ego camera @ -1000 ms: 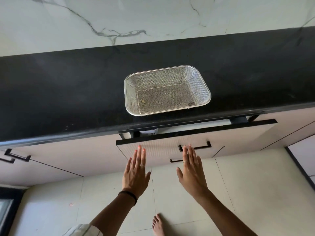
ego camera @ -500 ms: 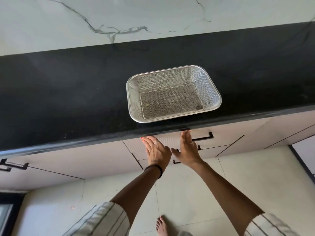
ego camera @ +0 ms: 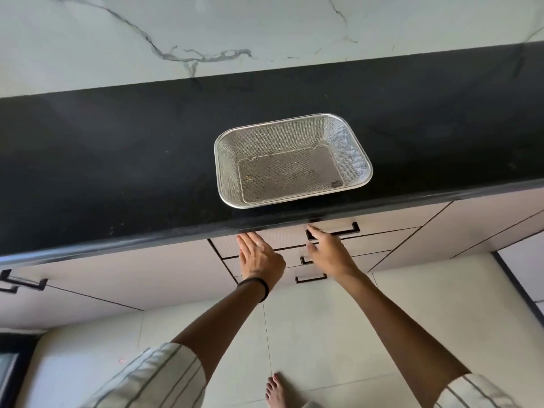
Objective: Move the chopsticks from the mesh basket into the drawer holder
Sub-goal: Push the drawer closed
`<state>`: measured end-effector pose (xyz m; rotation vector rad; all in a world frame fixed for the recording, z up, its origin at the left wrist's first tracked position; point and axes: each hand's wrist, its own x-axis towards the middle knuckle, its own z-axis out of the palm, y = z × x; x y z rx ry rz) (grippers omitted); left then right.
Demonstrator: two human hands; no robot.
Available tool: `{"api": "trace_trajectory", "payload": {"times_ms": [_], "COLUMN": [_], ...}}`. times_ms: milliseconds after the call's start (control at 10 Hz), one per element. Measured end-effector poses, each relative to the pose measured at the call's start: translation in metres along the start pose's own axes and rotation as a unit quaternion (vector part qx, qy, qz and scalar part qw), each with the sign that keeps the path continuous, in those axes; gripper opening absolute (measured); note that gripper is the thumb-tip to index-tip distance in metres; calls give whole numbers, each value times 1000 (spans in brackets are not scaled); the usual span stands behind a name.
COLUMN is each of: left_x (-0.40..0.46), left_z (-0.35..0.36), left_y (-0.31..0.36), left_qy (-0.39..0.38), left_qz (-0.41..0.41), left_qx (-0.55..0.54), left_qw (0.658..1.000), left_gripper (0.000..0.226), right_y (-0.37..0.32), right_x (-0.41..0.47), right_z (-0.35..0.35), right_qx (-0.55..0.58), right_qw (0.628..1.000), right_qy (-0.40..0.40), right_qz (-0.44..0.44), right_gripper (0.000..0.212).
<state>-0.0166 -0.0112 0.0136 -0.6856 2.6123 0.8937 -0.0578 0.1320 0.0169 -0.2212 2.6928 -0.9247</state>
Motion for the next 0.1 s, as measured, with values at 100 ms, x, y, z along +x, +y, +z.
{"api": "trace_trajectory", "payload": {"times_ms": [100], "left_x": [-23], "left_z": [-6], "left_y": [-5], "left_qy": [-22], "left_qz": [39], "left_qx": [20], "left_qw": [999], "left_gripper": [82], "right_y": [-7], "right_x": [-28], "right_z": [-21], "right_qx": [44], "right_qw": [996], "right_qy": [73], "right_qz": [-34], "right_gripper": [38]}}
